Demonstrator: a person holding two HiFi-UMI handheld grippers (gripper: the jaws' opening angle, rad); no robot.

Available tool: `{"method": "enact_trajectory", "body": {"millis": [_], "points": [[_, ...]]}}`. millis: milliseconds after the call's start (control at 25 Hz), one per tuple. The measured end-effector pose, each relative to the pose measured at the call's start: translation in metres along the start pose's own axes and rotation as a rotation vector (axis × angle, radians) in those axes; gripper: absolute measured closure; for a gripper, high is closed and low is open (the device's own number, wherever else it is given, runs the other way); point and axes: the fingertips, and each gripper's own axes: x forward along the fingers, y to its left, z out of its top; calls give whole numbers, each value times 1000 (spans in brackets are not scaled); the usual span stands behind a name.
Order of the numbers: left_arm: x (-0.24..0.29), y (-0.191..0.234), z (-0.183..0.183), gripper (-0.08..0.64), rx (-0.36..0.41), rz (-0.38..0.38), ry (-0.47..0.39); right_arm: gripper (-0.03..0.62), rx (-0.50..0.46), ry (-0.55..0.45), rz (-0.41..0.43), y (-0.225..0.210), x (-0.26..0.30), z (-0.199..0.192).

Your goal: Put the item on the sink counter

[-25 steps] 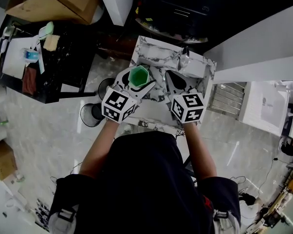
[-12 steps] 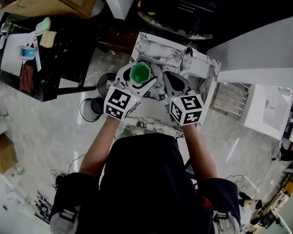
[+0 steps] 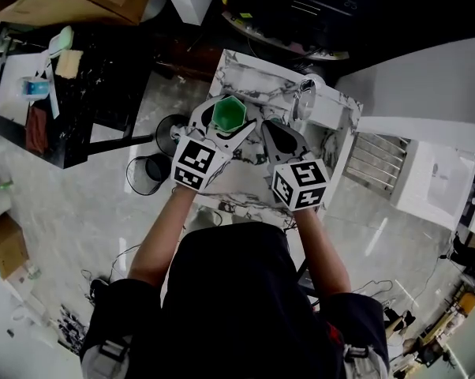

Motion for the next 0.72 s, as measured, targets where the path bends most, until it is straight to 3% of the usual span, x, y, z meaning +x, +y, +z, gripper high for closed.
{"method": "enact_trajectory", "body": {"millis": [720], "points": [[45,23,-2,225,45,29,6,557,43,-7,12,-4,-3,-5]]}}
